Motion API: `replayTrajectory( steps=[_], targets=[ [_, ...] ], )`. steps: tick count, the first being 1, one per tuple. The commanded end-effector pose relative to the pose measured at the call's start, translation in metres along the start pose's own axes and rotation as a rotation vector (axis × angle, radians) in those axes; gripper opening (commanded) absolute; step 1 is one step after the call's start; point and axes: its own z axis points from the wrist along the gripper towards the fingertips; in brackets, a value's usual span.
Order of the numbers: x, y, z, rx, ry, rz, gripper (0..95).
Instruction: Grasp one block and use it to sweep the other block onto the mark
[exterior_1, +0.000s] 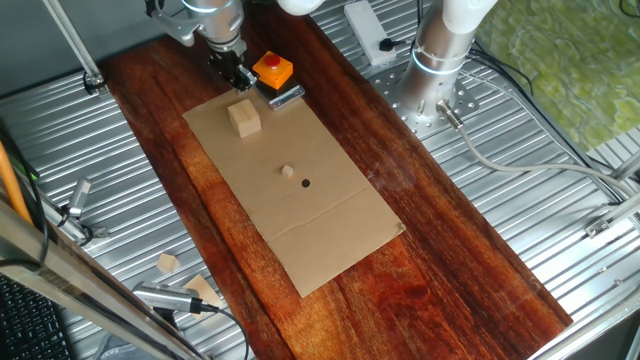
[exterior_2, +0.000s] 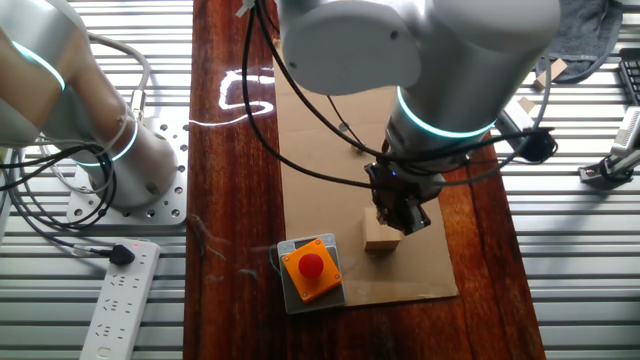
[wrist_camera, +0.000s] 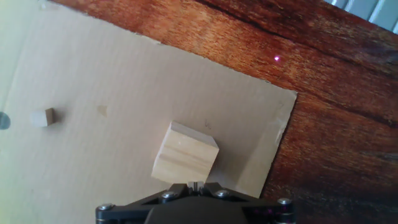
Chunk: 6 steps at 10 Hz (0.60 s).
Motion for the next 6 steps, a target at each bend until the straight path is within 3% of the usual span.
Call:
replayTrajectory(
  steps=[1,6],
  targets=[
    [-0.0004,-0.0007,0.0004,-0.001,-0.005,-0.002,0.0],
    [-0.0004,-0.0007,0.0004,-0.014,-0.009,0.008,0.0]
  ],
)
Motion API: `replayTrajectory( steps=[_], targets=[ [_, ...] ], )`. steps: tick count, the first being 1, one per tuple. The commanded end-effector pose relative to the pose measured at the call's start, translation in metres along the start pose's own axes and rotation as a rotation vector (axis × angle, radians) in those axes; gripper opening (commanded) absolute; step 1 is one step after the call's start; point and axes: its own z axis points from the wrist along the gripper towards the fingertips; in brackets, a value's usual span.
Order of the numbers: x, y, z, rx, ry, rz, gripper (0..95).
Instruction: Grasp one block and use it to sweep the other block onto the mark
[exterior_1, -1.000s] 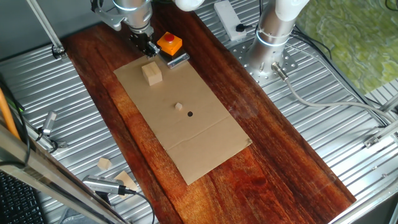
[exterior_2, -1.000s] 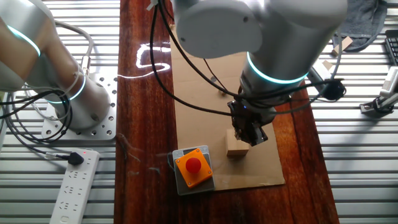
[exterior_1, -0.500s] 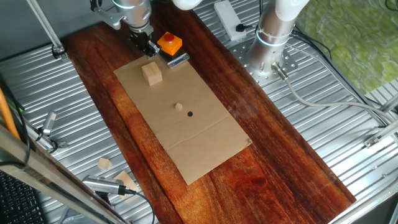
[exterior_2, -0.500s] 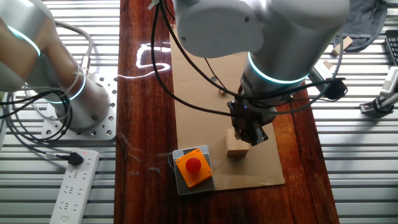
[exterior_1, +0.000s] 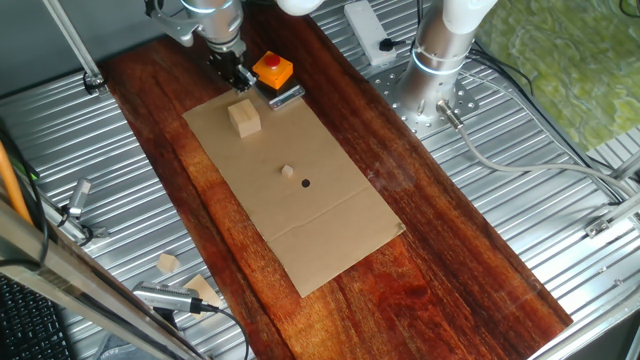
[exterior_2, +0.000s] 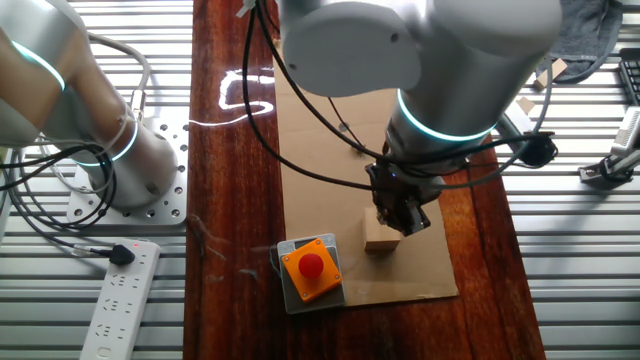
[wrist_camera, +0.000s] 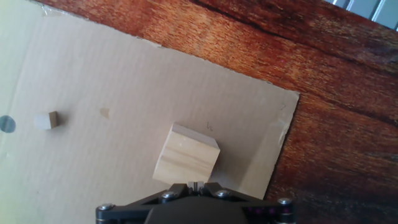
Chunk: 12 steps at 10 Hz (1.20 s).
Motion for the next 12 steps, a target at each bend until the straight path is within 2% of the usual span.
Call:
replayTrajectory(
  steps=[1,6,9,12],
  targets=[
    [-0.001,0.0,0.0,0.002,0.003,0.001,0.0],
    [0.002,-0.003,0.0,-0.004,0.011,0.059,0.0],
    [0.009,-0.014,0.012,-0.005,0.01,0.074,0.0],
    [0.017,-0.03,0.024,-0.03,0.0,0.084,0.0]
  ],
)
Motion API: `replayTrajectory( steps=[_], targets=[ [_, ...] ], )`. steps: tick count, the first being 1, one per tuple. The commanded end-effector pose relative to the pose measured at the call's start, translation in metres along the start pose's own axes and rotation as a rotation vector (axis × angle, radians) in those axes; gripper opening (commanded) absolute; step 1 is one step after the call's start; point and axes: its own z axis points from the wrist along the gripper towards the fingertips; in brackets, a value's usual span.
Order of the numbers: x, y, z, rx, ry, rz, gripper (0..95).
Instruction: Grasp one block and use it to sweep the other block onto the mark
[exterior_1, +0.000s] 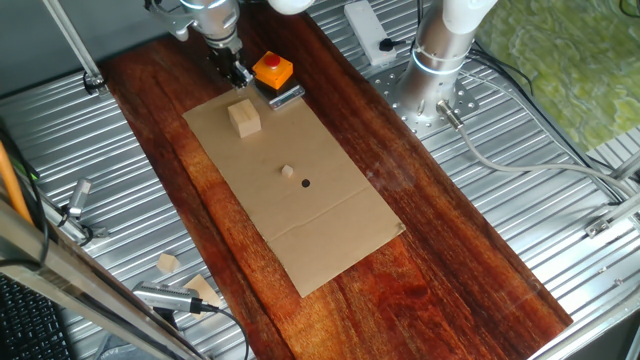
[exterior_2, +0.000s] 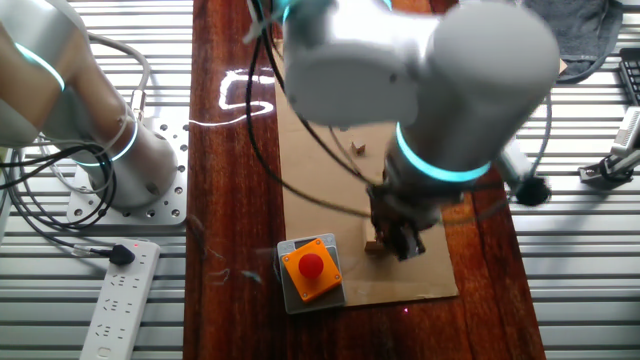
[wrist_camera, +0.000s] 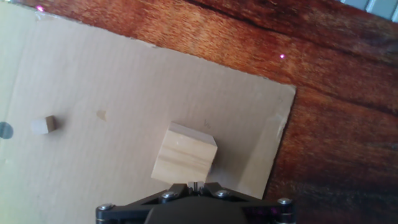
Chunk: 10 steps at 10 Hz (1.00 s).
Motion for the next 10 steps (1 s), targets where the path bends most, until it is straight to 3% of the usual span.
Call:
replayTrajectory(
  steps=[1,3,7,10],
  targets=[
    [0.002,-0.006,0.006,-0.043,-0.006,0.03,0.0],
    [0.002,-0.011,0.017,-0.074,-0.006,0.062,0.0],
    [0.003,-0.012,0.039,-0.101,-0.01,0.084,0.0],
    [-0.003,-0.006,0.048,-0.117,-0.006,0.118,0.0]
  ],
)
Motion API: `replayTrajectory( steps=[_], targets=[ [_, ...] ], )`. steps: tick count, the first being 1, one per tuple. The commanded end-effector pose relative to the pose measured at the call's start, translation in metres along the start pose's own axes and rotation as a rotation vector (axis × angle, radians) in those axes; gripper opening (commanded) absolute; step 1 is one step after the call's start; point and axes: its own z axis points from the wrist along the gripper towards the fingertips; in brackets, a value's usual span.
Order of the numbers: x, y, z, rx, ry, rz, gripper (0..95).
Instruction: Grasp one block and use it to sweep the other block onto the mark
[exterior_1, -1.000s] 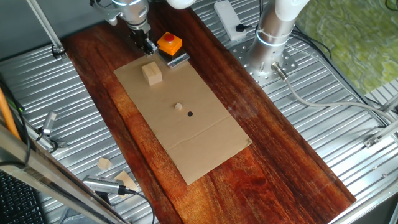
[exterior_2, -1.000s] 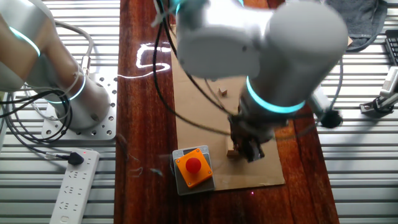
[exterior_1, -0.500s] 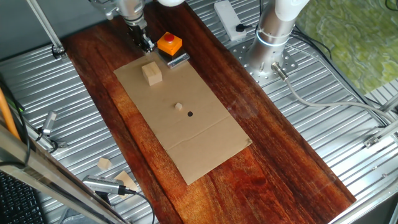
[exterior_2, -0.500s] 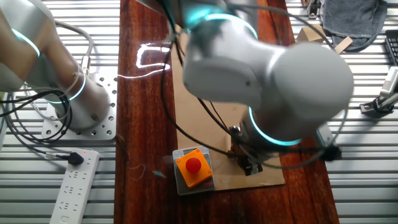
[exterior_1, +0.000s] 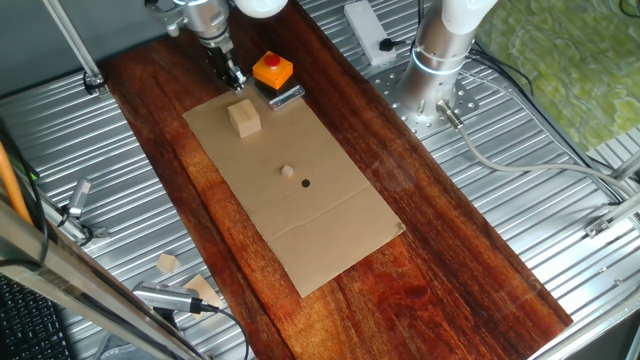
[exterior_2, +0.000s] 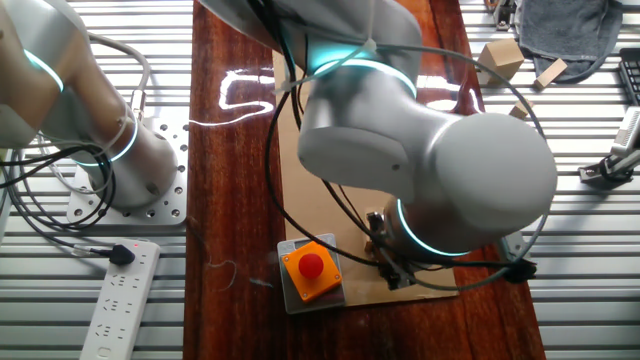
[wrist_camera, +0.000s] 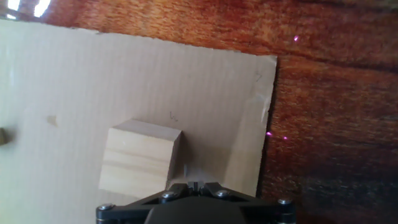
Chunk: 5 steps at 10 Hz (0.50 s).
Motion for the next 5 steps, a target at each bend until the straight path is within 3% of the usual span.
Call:
replayTrajectory(
  steps=[1,5],
  targets=[
    [-0.004,0.004,0.006,-0.001,-0.003,0.011,0.0],
    [-0.007,0.005,0.019,-0.006,-0.017,0.008,0.0]
  ],
)
